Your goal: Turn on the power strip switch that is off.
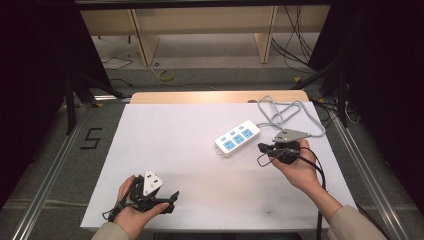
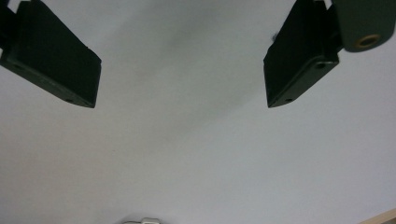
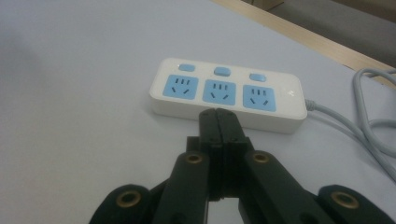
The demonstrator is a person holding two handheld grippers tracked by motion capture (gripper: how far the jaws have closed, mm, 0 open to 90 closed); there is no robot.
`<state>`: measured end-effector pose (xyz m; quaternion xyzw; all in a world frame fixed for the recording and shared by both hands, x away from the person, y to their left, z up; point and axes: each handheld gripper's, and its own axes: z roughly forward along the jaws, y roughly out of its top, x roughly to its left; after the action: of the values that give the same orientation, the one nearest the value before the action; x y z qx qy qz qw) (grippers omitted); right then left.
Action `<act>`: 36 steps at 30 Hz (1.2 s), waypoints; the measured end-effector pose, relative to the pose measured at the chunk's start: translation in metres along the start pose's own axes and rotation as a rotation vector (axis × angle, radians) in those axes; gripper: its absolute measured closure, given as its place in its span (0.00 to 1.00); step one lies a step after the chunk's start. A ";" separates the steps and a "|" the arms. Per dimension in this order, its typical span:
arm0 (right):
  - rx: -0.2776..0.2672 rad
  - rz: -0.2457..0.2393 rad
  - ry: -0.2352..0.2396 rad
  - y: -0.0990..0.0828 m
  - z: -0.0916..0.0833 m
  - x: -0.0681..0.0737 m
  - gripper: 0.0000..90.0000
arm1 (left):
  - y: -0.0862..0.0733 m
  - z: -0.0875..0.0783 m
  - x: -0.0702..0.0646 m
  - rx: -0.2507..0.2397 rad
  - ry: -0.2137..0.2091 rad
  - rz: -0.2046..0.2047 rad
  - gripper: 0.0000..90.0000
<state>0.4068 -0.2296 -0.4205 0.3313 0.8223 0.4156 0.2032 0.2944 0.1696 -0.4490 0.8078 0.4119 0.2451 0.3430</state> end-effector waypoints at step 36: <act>0.027 0.008 -0.012 0.006 0.018 -0.007 1.00 | 0.000 0.000 0.000 -0.001 0.002 0.002 0.12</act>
<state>0.4251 -0.2220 -0.4254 0.3397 0.8254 0.4032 0.2017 0.2946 0.1691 -0.4492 0.8078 0.4113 0.2462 0.3430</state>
